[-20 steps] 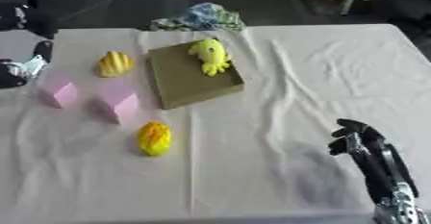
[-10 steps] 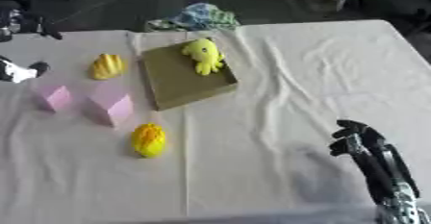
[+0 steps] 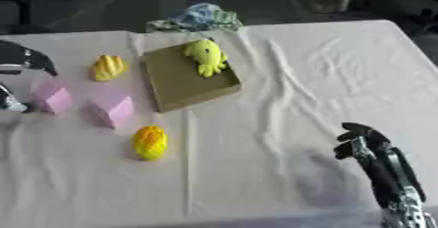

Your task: Pick up objects on the table and place them in the box.

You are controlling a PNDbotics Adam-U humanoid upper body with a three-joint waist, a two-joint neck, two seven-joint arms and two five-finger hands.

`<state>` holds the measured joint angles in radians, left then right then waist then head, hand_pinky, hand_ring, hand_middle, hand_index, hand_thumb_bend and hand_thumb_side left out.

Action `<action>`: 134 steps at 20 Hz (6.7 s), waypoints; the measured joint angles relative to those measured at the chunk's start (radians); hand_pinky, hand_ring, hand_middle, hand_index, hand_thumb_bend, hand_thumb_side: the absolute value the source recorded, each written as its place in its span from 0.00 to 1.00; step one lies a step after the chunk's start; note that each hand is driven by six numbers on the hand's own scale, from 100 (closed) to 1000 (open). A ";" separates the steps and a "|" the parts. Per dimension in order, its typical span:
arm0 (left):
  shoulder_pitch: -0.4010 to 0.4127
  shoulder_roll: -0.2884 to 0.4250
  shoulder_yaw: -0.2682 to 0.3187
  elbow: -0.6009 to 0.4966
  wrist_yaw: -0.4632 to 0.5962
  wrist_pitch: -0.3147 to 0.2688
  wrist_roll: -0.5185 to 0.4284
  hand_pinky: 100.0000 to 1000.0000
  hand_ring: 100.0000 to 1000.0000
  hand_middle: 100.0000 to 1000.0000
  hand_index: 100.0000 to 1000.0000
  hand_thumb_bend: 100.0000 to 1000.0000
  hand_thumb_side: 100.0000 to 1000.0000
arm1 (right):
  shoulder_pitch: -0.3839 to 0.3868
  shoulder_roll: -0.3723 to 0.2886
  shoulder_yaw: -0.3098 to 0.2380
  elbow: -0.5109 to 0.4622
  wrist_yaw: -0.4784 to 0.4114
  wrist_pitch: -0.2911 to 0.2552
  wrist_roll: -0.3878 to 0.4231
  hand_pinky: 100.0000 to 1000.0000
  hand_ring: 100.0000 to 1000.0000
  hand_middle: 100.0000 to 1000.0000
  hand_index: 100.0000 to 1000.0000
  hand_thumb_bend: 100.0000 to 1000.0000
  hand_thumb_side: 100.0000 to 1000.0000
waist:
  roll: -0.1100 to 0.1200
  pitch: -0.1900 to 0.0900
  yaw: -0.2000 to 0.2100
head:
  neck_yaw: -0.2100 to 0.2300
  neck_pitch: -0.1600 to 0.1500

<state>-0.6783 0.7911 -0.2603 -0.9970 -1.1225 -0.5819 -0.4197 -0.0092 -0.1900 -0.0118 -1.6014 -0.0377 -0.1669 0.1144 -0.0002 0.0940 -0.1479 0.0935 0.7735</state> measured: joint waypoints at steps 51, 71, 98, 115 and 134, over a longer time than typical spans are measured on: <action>-0.262 -0.502 0.017 0.049 -0.161 -0.016 0.174 0.75 0.64 0.63 0.74 0.03 0.15 | -0.015 0.028 0.050 0.013 -0.009 0.012 0.049 0.45 0.48 0.51 0.71 0.00 0.64 | -0.005 -0.010 -0.090 | 0.032 0.000; -0.227 -0.528 0.041 0.184 -0.523 0.083 0.525 0.79 0.73 0.74 0.85 0.12 0.17 | -0.062 0.108 0.074 0.014 -0.026 0.022 0.071 0.46 0.48 0.51 0.71 0.00 0.67 | -0.062 0.044 -0.171 | 0.063 0.000; -0.255 -0.148 -0.042 -0.169 0.153 -0.034 0.148 0.80 0.74 0.76 0.89 0.17 0.23 | -0.067 0.068 0.039 0.013 0.001 0.022 0.046 0.46 0.48 0.51 0.71 0.00 0.68 | -0.008 0.044 -0.094 | 0.007 0.000; -0.128 0.036 -0.212 -0.275 0.395 0.098 -0.211 0.84 0.81 0.83 0.91 0.54 0.64 | -0.060 0.043 0.036 0.013 0.010 0.022 0.038 0.46 0.48 0.51 0.71 0.00 0.68 | 0.004 0.044 -0.086 | -0.006 0.000; -0.008 0.151 -0.238 -0.340 0.339 0.041 -0.155 0.85 0.83 0.84 0.91 0.51 0.33 | -0.061 0.033 0.035 0.013 0.017 0.022 0.039 0.46 0.48 0.51 0.71 0.00 0.69 | 0.019 0.044 -0.080 | -0.016 0.000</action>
<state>-0.6863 0.9425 -0.4979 -1.3374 -0.7839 -0.5406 -0.5749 -0.0706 -0.1568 0.0237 -1.5888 -0.0209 -0.1450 0.1529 0.0183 0.1377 -0.2280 0.0774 0.7735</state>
